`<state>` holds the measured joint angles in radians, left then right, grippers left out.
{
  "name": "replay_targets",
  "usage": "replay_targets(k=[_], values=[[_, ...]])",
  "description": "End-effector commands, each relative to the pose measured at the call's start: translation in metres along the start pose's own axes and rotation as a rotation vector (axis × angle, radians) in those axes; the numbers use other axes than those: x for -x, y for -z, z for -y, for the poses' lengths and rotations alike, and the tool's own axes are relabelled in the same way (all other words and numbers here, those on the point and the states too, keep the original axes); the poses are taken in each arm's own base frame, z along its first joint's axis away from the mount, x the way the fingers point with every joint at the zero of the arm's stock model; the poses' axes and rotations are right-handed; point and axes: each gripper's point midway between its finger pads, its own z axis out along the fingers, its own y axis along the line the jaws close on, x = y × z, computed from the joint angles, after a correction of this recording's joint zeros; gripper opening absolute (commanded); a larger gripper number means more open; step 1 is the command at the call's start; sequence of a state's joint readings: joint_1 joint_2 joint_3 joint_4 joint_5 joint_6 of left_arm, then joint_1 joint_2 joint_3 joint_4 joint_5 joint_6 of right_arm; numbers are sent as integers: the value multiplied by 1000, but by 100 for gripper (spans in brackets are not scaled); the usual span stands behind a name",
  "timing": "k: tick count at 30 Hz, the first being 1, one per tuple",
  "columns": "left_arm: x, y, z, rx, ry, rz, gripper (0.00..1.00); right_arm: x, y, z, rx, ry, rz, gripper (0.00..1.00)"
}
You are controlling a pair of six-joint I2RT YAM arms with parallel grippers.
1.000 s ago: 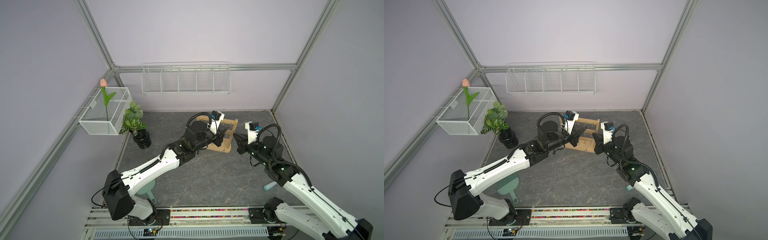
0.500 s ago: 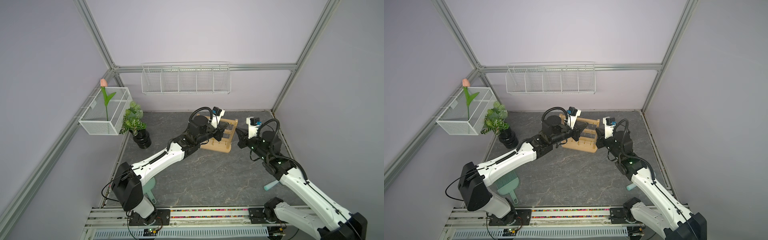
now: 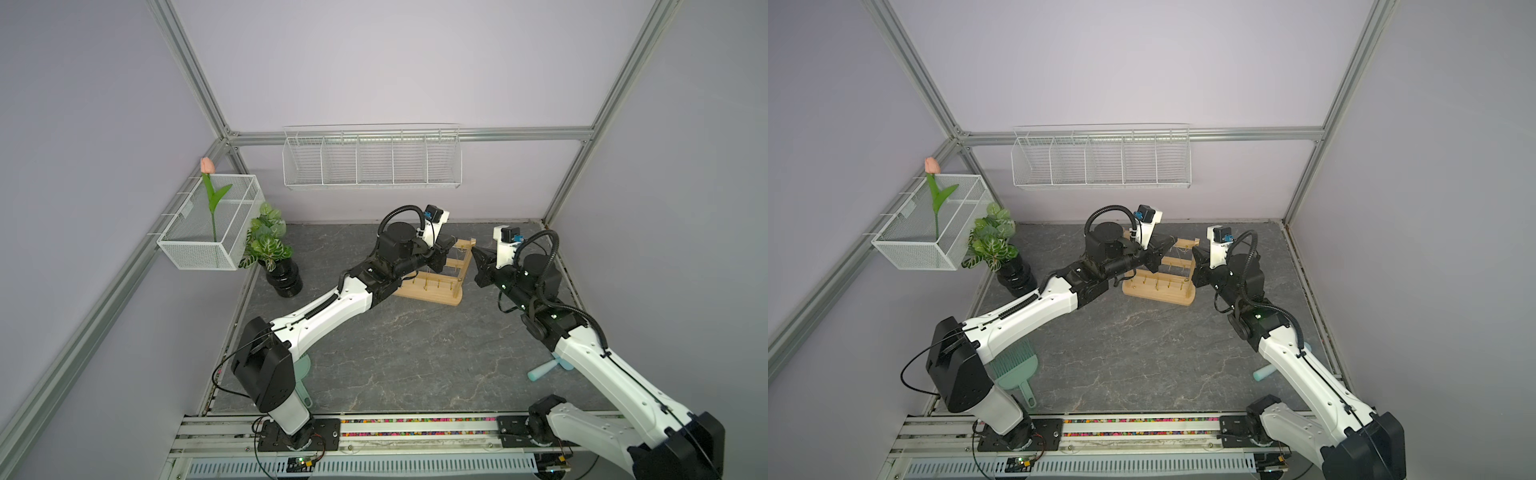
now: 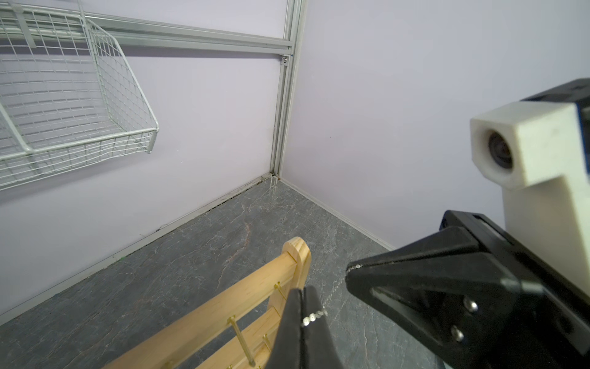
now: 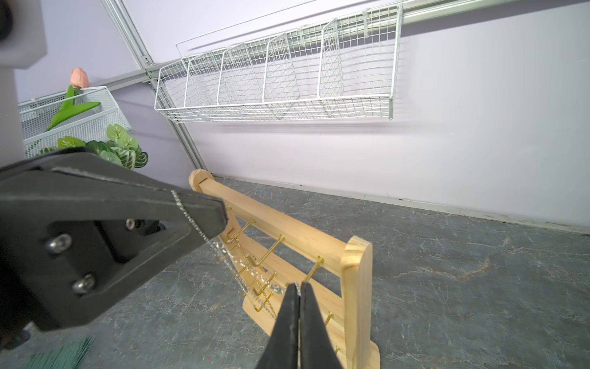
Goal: Hang the necklace on the jewelry display stand
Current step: Hang the necklace on the stand.
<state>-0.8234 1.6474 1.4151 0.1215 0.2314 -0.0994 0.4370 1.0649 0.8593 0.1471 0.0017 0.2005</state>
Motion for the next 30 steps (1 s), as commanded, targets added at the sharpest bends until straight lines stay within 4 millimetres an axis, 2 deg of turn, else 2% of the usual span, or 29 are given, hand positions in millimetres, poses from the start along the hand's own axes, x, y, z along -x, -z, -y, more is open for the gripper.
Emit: replay_targets(k=[1, 13, 30], values=[[10, -4, -5, -7, -31, 20, 0, 30, -2, -4, 19, 28, 82, 7], [-5, -13, -15, -1, -14, -15, 0, 24, -9, 3, 10, 15, 61, 7], [-19, -16, -20, 16, -7, -51, 0, 16, -12, 7, 3, 6, 42, 7]])
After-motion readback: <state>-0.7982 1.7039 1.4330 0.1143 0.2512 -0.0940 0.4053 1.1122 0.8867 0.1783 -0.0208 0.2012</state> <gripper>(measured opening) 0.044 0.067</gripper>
